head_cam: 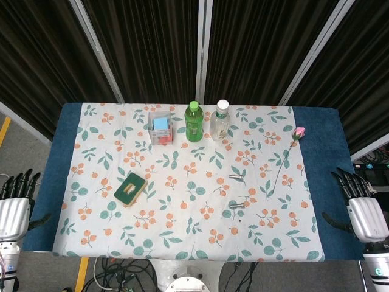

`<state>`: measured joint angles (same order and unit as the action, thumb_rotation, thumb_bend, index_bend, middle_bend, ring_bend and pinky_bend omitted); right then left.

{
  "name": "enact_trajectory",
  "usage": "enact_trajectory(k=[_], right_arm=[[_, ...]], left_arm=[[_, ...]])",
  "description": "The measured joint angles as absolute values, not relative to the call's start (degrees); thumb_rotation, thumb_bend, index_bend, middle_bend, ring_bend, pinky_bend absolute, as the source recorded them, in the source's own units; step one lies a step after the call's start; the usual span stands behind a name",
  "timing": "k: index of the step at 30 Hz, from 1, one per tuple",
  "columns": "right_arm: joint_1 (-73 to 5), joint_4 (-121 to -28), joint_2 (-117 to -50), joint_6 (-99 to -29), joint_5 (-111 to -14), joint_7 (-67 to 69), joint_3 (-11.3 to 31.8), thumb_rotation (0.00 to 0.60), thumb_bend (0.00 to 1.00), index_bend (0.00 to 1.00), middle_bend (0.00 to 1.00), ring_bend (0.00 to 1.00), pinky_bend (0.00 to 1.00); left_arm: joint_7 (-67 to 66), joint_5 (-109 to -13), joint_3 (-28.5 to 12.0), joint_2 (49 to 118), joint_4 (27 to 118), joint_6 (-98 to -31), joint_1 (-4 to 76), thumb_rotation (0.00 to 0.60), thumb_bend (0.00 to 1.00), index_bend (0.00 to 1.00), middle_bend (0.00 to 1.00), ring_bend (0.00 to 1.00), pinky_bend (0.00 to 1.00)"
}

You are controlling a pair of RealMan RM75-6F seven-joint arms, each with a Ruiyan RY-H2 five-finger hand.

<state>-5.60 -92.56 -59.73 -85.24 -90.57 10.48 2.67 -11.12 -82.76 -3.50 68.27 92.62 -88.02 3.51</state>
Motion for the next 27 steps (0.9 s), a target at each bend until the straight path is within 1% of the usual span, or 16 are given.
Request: enact_trajectory(k=[8, 11, 13, 16, 19, 21, 24, 27], right_arm=[[-5.61, -92.66, -59.59, -85.62, -91.34, 10.28, 2.39, 0.6, 0.09, 0.0, 0.0, 0.0, 0.0], [-6.08, -93.3, -59.52, -85.05, -91.4, 9.55, 2.52, 0.6, 0.13, 0.0, 0.0, 0.0, 0.0], [-6.54, -93.93, -59.61, -84.57, -91.3, 8.56, 2.78, 0.6, 0.15, 0.0, 0.02, 0.0, 0.0], [-8.14, -95.3, -59.91, -82.81, -91.22, 5.9, 3.45, 0.6, 0.16, 0.0, 0.05, 0.0, 0.0], [-11.12, -96.73, -60.47, -79.31, -91.16, 3.39, 4.49, 0.6, 0.18, 0.0, 0.12, 0.0, 0.0], [-13.69, -97.57, -61.05, -75.96, -90.72, 1.8, 5.42, 0.6, 0.18, 0.02, 0.14, 0.0, 0.0], [-17.91, -98.53, -62.54, -70.21, -88.56, -0.98, 7.21, 0.6, 0.18, 0.09, 0.17, 0.0, 0.0], [-22.49, -98.82, -65.19, -63.98, -84.16, -4.31, 9.21, 0.6, 0.18, 0.16, 0.18, 0.0, 0.0]], left_arm=[[-10.76, -83.11, -3.33, 68.45, 92.33, -88.5, 3.12, 0.6, 0.06, 0.09, 0.0, 0.0, 0.0], [-10.59, -83.12, -3.34, 68.57, 92.31, -88.55, 3.04, 0.6, 0.06, 0.09, 0.0, 0.0, 0.0], [-10.56, -83.23, -3.41, 68.56, 92.25, -88.46, 3.16, 0.6, 0.06, 0.09, 0.0, 0.0, 0.0], [-10.45, -83.47, -3.56, 68.45, 92.16, -88.4, 3.35, 0.6, 0.06, 0.09, 0.0, 0.0, 0.0], [-10.34, -83.71, -3.63, 68.4, 92.12, -88.42, 3.46, 0.6, 0.06, 0.09, 0.0, 0.0, 0.0], [-10.36, -83.88, -3.69, 68.39, 92.12, -88.57, 3.48, 0.6, 0.06, 0.09, 0.0, 0.0, 0.0], [-10.28, -84.09, -3.69, 68.41, 92.12, -88.8, 3.42, 0.6, 0.06, 0.09, 0.0, 0.0, 0.0], [-10.2, -83.94, -3.66, 68.44, 92.01, -88.6, 3.41, 0.6, 0.06, 0.09, 0.0, 0.0, 0.0]])
